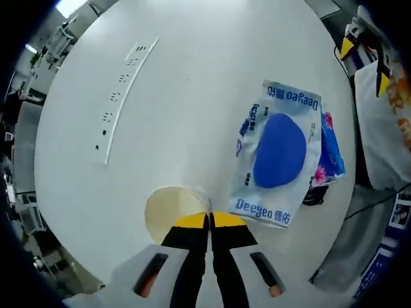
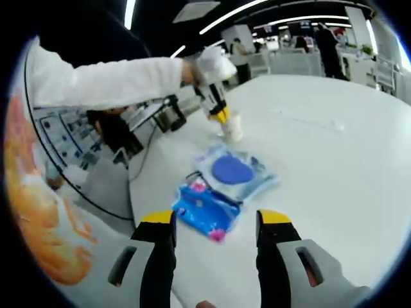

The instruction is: Arrange the tabletop items into an orderly group along one side of the table until the central work area is clear of visible clutter.

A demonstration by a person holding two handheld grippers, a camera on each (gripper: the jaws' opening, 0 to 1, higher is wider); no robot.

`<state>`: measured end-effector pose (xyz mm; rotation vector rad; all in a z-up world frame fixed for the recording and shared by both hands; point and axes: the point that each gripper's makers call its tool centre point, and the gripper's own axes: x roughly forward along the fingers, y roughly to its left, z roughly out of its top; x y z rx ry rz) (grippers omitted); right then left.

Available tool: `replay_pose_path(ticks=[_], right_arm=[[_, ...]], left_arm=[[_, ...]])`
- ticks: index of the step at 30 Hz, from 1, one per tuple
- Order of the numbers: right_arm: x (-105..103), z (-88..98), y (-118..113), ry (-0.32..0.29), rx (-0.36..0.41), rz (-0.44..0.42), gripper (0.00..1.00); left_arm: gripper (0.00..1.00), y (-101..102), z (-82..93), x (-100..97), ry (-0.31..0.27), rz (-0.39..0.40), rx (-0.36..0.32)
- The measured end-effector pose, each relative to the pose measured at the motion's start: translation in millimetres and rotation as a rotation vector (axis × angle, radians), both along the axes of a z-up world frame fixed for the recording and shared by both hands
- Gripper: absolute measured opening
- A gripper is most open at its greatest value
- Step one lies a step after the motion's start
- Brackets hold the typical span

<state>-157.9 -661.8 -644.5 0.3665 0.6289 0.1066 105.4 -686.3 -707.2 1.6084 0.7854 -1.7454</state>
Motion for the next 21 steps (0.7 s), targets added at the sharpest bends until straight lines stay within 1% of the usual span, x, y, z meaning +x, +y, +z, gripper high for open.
replay_pose_path(ticks=[2,4,8,12,18,20,21], right_arm=[[-0.9,-0.8,0.4,0.001,-0.001,0.004,0.48],[-3.5,-1.9,0.7,0.002,0.0,0.005,0.48],[-9.1,-4.8,-1.5,0.009,0.006,-0.011,0.48],[-11.2,-4.7,-4.1,0.004,0.011,-0.026,0.48],[-10.3,-0.9,-5.0,-0.009,0.013,-0.037,0.48],[-10.2,0.0,-4.8,-0.014,0.013,-0.037,0.48],[-10.3,0.4,-4.5,-0.015,0.014,-0.037,0.48]], left_arm=[[0.0,0.4,-1.9,2.6,-0.01,-0.001,-0.011],[0.0,1.5,-2.3,6.1,-0.024,0.003,-0.007],[0.0,1.4,-2.9,6.4,-0.002,0.05,-0.008],[0.0,3.0,-3.5,6.5,-0.012,0.057,-0.004],[0.0,5.4,-5.7,6.8,-0.022,0.098,-0.011],[0.08,7.7,-4.7,6.3,-0.02,0.091,-0.021],[0.14,7.7,-3.0,7.4,-0.028,0.092,-0.032]])
